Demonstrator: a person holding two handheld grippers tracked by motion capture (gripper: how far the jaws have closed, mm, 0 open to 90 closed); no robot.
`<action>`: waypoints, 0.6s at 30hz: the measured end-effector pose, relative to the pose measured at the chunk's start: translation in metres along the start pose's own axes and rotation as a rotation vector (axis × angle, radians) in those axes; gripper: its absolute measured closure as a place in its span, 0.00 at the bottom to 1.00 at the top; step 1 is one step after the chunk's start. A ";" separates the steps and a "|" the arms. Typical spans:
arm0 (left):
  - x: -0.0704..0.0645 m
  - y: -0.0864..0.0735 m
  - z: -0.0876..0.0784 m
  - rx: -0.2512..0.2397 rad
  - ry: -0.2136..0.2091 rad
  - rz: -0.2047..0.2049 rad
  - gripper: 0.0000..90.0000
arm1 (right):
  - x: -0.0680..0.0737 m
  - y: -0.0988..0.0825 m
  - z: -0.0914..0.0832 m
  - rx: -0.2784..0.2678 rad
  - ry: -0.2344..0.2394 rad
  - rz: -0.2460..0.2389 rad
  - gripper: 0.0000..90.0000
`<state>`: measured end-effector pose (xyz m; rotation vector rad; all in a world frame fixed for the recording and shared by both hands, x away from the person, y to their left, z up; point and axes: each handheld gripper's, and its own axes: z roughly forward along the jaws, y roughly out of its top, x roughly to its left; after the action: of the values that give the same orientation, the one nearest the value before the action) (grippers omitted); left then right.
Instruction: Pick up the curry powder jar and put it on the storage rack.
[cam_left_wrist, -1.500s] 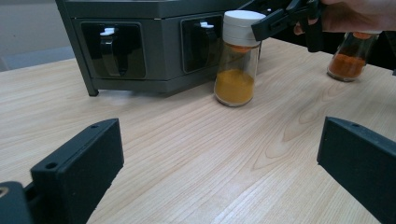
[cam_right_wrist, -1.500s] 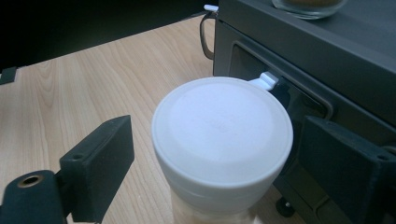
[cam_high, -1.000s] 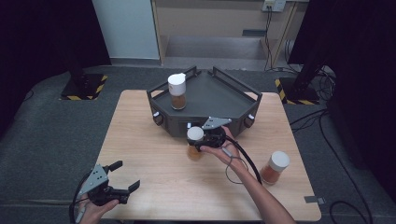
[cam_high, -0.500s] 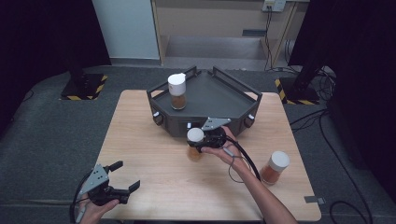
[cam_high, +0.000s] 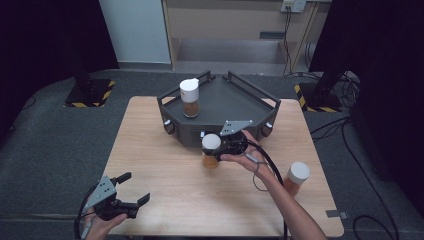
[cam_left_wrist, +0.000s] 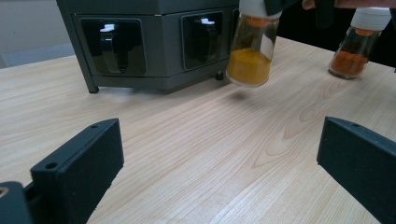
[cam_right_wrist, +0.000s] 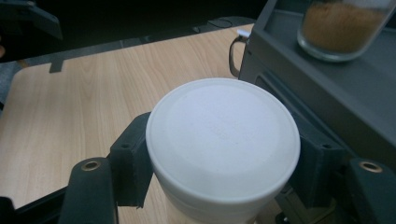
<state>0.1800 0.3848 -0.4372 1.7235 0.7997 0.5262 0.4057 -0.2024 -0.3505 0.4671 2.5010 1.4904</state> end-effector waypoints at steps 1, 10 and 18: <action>0.000 0.000 0.000 0.000 -0.001 0.001 0.00 | -0.002 0.003 -0.003 -0.001 0.006 0.000 0.37; 0.000 0.000 0.000 -0.001 -0.002 0.001 0.00 | -0.011 0.028 -0.022 0.009 0.026 -0.012 0.37; 0.001 0.000 0.000 -0.003 -0.004 -0.001 0.00 | -0.017 0.051 -0.040 0.003 0.031 -0.015 0.37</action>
<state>0.1801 0.3855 -0.4374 1.7205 0.7970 0.5228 0.4171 -0.2186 -0.2861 0.4281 2.5247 1.4996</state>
